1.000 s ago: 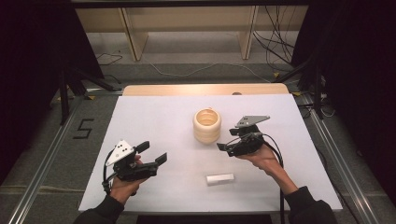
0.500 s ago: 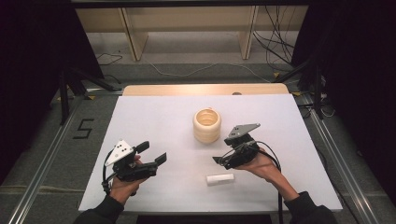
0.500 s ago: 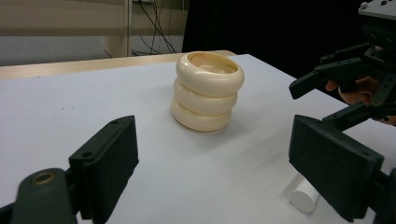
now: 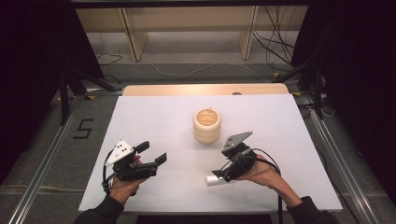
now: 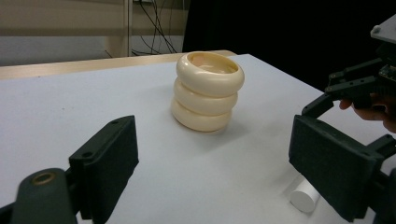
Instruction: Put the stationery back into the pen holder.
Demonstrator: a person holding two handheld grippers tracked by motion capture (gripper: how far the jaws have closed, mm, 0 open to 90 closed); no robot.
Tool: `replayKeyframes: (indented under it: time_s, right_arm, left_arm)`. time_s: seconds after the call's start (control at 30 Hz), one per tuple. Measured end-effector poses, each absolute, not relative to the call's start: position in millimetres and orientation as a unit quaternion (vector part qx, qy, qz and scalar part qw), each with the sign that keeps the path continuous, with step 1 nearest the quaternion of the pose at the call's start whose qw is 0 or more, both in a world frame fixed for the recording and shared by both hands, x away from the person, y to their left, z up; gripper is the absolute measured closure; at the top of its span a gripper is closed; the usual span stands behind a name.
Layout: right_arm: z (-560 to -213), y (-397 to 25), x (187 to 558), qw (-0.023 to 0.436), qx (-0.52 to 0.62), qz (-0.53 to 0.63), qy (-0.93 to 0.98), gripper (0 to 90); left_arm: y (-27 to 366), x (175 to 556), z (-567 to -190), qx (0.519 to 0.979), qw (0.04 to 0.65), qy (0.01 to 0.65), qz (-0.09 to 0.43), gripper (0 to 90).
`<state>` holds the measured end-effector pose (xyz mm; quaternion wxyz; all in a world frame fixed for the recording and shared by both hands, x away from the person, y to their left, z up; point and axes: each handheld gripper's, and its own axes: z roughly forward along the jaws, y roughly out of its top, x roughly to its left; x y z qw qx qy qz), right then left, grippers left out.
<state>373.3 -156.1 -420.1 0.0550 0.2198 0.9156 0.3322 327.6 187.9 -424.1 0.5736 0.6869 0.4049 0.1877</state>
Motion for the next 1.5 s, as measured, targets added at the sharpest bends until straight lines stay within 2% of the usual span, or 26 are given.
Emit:
replayKeyframes:
  time_s: [0.53,0.83,1.5]
  right_arm:
    - [-436.7,-142.6,369.1,0.033,0.173,0.249,0.952,22.4]
    - [-450.1,-131.7,372.0,0.031,0.141,0.203,0.968,27.8]
    - [-455.2,-121.9,374.0,0.030,0.110,0.151,0.982,54.7]
  left_arm:
    - [187.6,328.0,-424.7,0.689,0.571,0.405,0.188,14.9]
    - [187.3,327.4,-424.7,0.691,0.571,0.401,0.188,14.9]
    - [187.8,327.4,-424.6,0.690,0.572,0.401,0.189,14.9]
